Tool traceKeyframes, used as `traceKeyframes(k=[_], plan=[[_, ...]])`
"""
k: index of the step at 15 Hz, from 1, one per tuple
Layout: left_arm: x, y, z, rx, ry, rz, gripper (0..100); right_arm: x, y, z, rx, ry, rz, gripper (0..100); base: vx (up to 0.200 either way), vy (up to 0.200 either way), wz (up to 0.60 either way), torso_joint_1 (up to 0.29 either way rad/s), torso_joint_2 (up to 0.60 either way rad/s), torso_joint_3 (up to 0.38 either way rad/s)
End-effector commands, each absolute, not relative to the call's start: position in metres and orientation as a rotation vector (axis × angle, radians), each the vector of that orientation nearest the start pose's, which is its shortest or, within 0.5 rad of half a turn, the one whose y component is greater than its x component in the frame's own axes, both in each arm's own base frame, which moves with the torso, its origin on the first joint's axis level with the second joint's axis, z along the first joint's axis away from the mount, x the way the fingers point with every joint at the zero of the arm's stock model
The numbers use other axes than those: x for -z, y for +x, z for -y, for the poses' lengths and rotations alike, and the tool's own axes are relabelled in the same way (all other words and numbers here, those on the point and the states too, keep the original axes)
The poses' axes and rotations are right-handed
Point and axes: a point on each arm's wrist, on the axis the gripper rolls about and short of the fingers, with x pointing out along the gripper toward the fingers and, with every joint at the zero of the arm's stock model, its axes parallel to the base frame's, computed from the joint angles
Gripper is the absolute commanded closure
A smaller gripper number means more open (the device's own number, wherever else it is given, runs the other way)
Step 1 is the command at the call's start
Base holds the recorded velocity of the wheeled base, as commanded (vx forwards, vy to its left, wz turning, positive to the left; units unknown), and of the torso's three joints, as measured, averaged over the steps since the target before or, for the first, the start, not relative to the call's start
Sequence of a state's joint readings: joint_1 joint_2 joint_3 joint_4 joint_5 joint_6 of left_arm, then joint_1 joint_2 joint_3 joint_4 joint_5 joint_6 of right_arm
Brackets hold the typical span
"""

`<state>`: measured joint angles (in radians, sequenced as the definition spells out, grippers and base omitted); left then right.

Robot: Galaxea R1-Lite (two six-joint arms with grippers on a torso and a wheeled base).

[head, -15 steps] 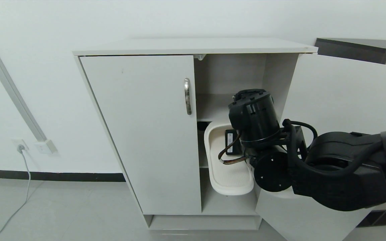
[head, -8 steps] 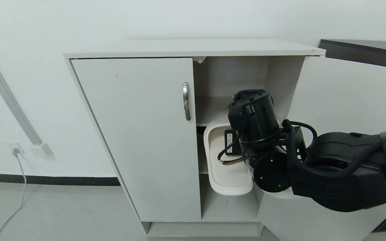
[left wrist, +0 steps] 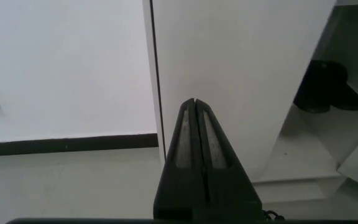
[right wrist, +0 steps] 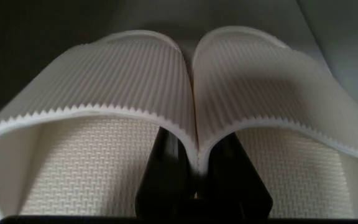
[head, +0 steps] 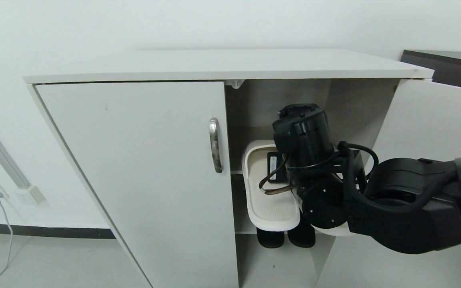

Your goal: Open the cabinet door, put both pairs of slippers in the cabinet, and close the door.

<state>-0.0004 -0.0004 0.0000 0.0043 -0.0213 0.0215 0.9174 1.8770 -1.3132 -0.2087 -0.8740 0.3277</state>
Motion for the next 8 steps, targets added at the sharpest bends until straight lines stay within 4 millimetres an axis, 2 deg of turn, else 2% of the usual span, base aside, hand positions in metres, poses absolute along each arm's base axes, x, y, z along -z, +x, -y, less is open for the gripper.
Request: traceKeyframes(k=[1,4,8], plan=[[-0.075,-0.023,0.000,0.022,0.020,-0.003,100,-0.214,0.251,-0.282,0.018,0.046,-0.213,100,0.000,0.000,0.00,0.000,0.00,0.000],[-0.075,-0.023,0.000,0.022,0.018,-0.003,100,-0.217,0.278,-0.280,0.018,0.055,-0.150,100,0.000,0.000,0.00,0.000,0.00,0.000],[-0.075,-0.023,0.000,0.022,0.018,-0.003,100,-0.229,0.295,-0.282,0.037,0.076,-0.108,100,0.000,0.000,0.00,0.000,0.00,0.000]])
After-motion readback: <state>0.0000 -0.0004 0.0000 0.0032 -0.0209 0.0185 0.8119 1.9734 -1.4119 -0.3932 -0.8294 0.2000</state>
